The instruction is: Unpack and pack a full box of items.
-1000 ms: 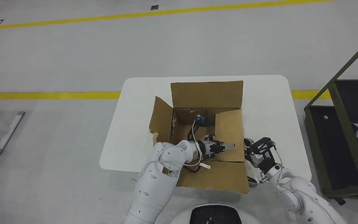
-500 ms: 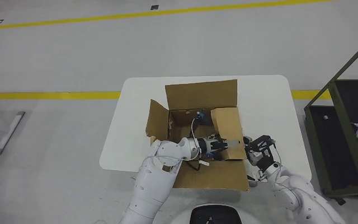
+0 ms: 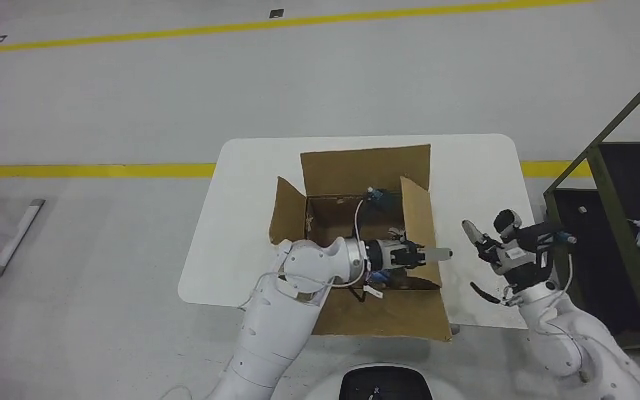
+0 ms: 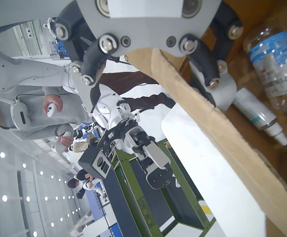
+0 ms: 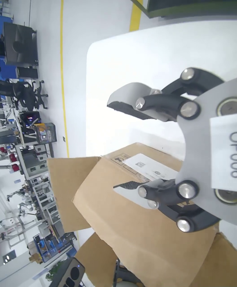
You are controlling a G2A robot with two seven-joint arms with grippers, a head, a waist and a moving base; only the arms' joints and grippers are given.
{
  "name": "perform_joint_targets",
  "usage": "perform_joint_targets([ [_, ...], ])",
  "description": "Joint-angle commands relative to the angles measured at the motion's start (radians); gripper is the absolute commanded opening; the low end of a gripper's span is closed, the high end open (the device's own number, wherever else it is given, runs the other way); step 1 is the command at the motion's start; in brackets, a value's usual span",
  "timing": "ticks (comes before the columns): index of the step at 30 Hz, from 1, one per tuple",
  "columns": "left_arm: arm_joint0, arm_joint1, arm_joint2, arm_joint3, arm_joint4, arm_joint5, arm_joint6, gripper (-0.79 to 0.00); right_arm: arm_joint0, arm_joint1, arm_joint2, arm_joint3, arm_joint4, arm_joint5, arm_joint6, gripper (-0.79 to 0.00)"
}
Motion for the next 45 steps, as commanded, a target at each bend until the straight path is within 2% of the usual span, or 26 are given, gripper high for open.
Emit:
perform_joint_targets([
  [1, -0.032, -0.009, 0.046, 0.003, -0.004, -0.008, 0.014, 0.000, -0.022, 0.002, 0.051, -0.024, 0.054, -0.003, 0.024, 0.000],
  [7, -0.123, -0.039, 0.183, 0.042, 0.029, -0.054, 0.016, 0.000, -0.067, 0.003, 0.150, -0.068, 0.274, -0.025, 0.087, 0.000],
  [10, -0.165, -0.058, 0.258, 0.087, 0.082, -0.045, 0.027, 0.000, -0.075, 0.002, 0.185, -0.070, 0.398, -0.051, 0.125, 0.000],
  [12, -0.186, -0.069, 0.294, 0.125, 0.096, -0.030, 0.035, 0.000, -0.077, 0.003, 0.202, -0.061, 0.452, -0.065, 0.146, -0.068],
  [13, -0.192, -0.075, 0.308, 0.141, 0.095, -0.022, 0.039, 0.000, -0.077, 0.003, 0.206, -0.058, 0.470, -0.072, 0.161, -0.246],
  [14, -0.199, -0.079, 0.318, 0.155, 0.092, -0.020, 0.042, 0.000, -0.076, 0.004, 0.209, -0.053, 0.483, -0.081, 0.181, -0.376],
  [17, -0.217, -0.087, 0.336, 0.185, 0.099, -0.024, 0.046, 0.000, -0.065, 0.006, 0.201, -0.033, 0.504, -0.116, 0.242, -0.437],
  [21, -0.229, -0.092, 0.341, 0.211, 0.100, -0.031, 0.052, 0.000, -0.038, 0.004, 0.181, 0.002, 0.513, -0.123, 0.253, -0.502],
  [22, -0.231, -0.093, 0.341, 0.216, 0.101, -0.031, 0.053, 0.000, -0.031, 0.004, 0.171, 0.007, 0.511, -0.124, 0.254, -0.542],
  [23, -0.233, -0.093, 0.342, 0.221, 0.104, -0.030, 0.053, 0.000, -0.024, 0.002, 0.159, 0.013, 0.523, -0.132, 0.253, -0.619],
  [24, -0.234, -0.093, 0.342, 0.225, 0.107, -0.029, 0.053, 0.000, -0.017, 0.002, 0.151, 0.021, 0.527, -0.138, 0.255, -0.631],
  [32, -0.233, -0.095, 0.342, 0.238, 0.111, -0.024, 0.051, 0.000, 0.040, -0.001, 0.088, 0.080, 0.485, -0.145, 0.283, -0.563],
  [34, -0.233, -0.095, 0.341, 0.241, 0.112, -0.025, 0.051, 0.000, 0.051, -0.001, 0.078, 0.097, 0.468, -0.141, 0.288, -0.582],
  [40, -0.236, -0.093, 0.328, 0.241, 0.113, -0.017, 0.051, 0.000, 0.061, -0.002, 0.068, 0.131, 0.439, -0.124, 0.280, -0.560],
  [45, -0.238, -0.081, 0.295, 0.205, 0.154, -0.007, 0.059, 0.000, 0.072, -0.003, 0.059, 0.159, 0.434, -0.125, 0.277, -0.588],
])
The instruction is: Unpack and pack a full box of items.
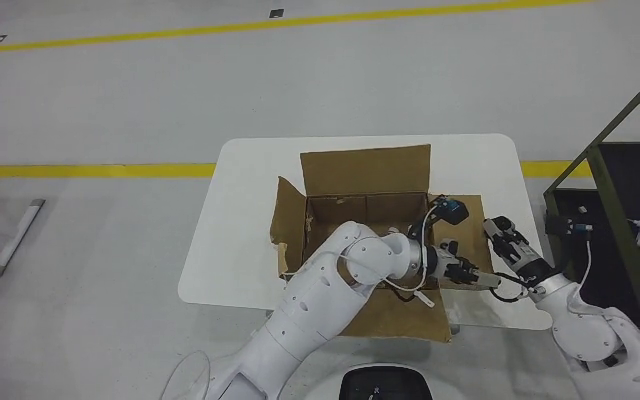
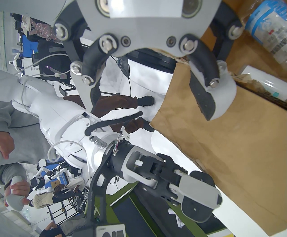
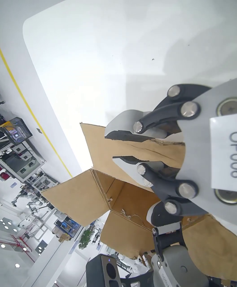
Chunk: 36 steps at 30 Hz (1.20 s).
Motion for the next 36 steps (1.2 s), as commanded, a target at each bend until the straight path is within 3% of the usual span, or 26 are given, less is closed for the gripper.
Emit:
perform_joint_targets([
  [1, -0.003, 0.009, -0.019, -0.028, 0.053, 0.012, 0.009, 0.000, 0.004, 0.000, -0.006, 0.010, -0.006, 0.000, -0.001, -0.588],
  [6, -0.007, 0.048, -0.046, -0.140, 0.394, 0.076, 0.001, 0.000, 0.008, 0.000, -0.012, 0.005, -0.041, 0.006, -0.010, -0.585],
  [10, 0.027, 0.085, -0.056, -0.219, 0.703, 0.099, -0.075, 0.000, 0.002, 0.001, -0.007, -0.021, -0.079, 0.015, -0.021, -0.557],
  [15, 0.077, 0.108, -0.058, -0.220, 0.857, 0.089, -0.171, 0.000, -0.008, 0.002, -0.008, -0.057, -0.128, 0.025, -0.023, -0.548],
  [29, 0.084, 0.109, -0.051, -0.224, 0.873, 0.080, -0.180, 0.000, -0.031, 0.006, -0.011, -0.128, -0.285, 0.053, -0.035, -0.551],
  [32, 0.101, 0.109, -0.054, -0.198, 0.872, 0.099, -0.174, 0.000, -0.032, 0.005, -0.015, -0.131, -0.298, 0.059, -0.042, -0.597],
  [34, 0.097, 0.101, -0.049, -0.161, 0.816, 0.101, -0.226, 0.000, -0.029, 0.005, -0.023, -0.130, -0.308, 0.061, -0.043, -0.748],
  [36, 0.070, 0.092, -0.035, -0.109, 0.839, 0.149, -0.266, 0.000, -0.026, 0.005, -0.025, -0.130, -0.328, 0.063, -0.043, -0.785],
])
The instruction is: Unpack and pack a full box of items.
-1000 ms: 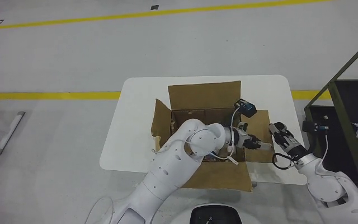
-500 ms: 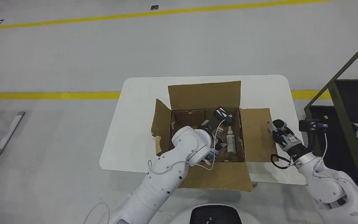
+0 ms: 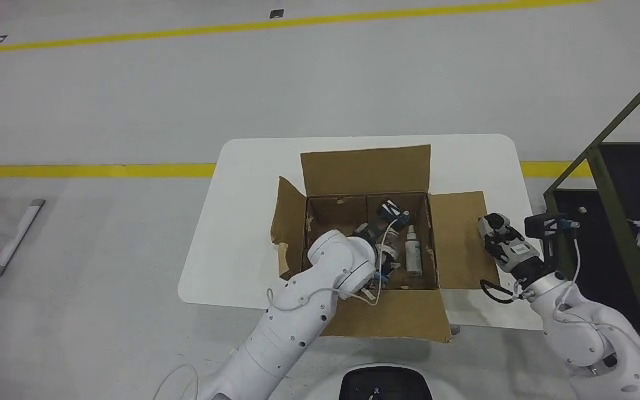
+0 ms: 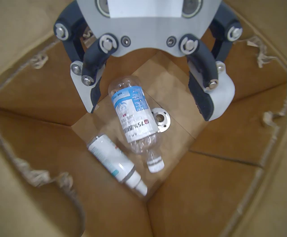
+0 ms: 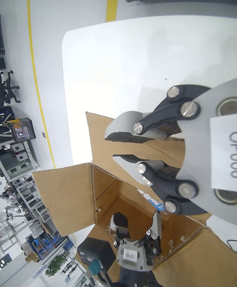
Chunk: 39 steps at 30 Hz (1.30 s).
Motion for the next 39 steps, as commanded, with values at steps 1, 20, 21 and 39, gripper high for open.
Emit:
perform_joint_targets([
  [1, -0.029, -0.015, 0.014, 0.065, -0.018, 0.067, -0.049, 0.000, 0.003, 0.000, -0.003, -0.001, -0.018, 0.005, 0.000, -0.785],
  [20, -0.176, -0.130, 0.122, 0.426, -0.171, 0.171, -0.110, 0.000, 0.004, -0.003, -0.018, 0.011, -0.017, -0.002, -0.006, -0.785],
  [21, -0.179, -0.136, 0.126, 0.443, -0.178, 0.175, -0.105, 0.000, 0.004, -0.003, -0.020, 0.011, -0.017, -0.003, -0.005, -0.785],
  [39, -0.245, -0.218, 0.170, 0.660, -0.223, 0.155, -0.032, -0.582, 0.007, -0.004, -0.023, 0.009, -0.021, -0.006, 0.000, -0.785],
])
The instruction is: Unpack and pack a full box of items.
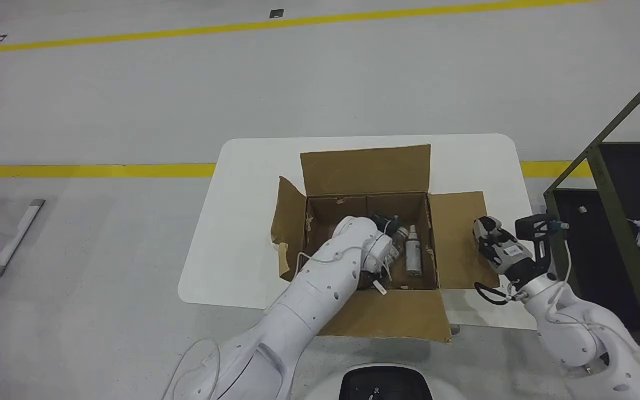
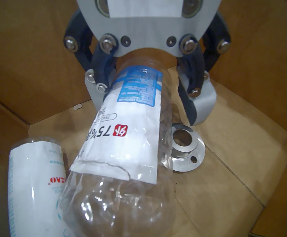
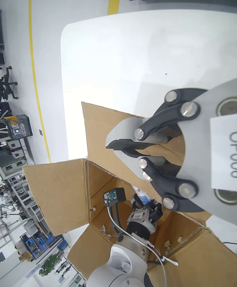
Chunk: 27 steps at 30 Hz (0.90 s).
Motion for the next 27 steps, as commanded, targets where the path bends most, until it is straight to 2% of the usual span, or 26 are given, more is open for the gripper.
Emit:
perform_joint_targets([
  [1, -0.004, -0.006, 0.000, 0.017, -0.004, -0.002, 0.004, -0.613, 0.001, 0.000, -0.001, 0.000, 0.000, 0.000, 0.001, -0.785],
  [2, -0.007, -0.009, 0.000, 0.022, -0.006, -0.004, 0.006, -0.662, 0.002, 0.000, -0.001, 0.000, 0.000, 0.001, 0.001, -0.785],
  [3, -0.010, -0.012, -0.002, 0.024, -0.010, -0.005, 0.009, -0.748, 0.002, 0.000, -0.001, 0.000, 0.000, 0.001, 0.001, -0.785],
  [4, -0.013, -0.014, -0.003, 0.027, -0.013, -0.007, 0.009, -0.785, 0.002, 0.000, -0.001, 0.000, -0.002, 0.001, 0.000, -0.785],
  [10, -0.029, -0.015, -0.032, 0.009, -0.030, -0.008, 0.015, -0.785, -0.003, 0.000, 0.012, -0.007, 0.006, 0.009, -0.010, -0.785],
  [11, -0.030, -0.012, -0.040, 0.000, -0.030, -0.006, 0.013, -0.785, -0.006, -0.001, 0.018, -0.010, 0.024, 0.008, -0.017, -0.733],
  [12, -0.032, -0.008, -0.053, -0.015, -0.035, -0.001, 0.014, -0.785, -0.011, -0.002, 0.027, -0.016, 0.064, -0.002, -0.028, -0.662],
  [13, -0.035, -0.003, -0.066, -0.032, -0.036, 0.003, 0.014, -0.785, -0.015, -0.001, 0.045, -0.024, 0.076, -0.007, -0.033, -0.453],
  [14, -0.034, 0.003, -0.082, -0.050, -0.039, 0.007, 0.009, -0.785, -0.023, 0.001, 0.063, -0.034, 0.076, -0.009, -0.032, -0.400],
  [15, -0.033, 0.011, -0.101, -0.072, -0.043, 0.017, 0.004, -0.785, -0.031, 0.002, 0.081, -0.048, 0.096, -0.015, -0.036, -0.040],
  [16, -0.029, 0.019, -0.118, -0.096, -0.042, 0.021, -0.003, -0.785, -0.041, 0.003, 0.097, -0.056, 0.116, -0.024, -0.036, 0.000],
  [21, 0.021, 0.068, -0.212, -0.277, -0.008, 0.042, -0.064, -0.785, -0.080, 0.009, 0.167, -0.044, 0.205, -0.082, 0.011, 0.000],
  [27, 0.135, 0.127, -0.332, -0.554, 0.066, 0.053, -0.150, -0.785, -0.080, 0.009, 0.163, 0.009, 0.320, -0.162, 0.042, 0.000],
])
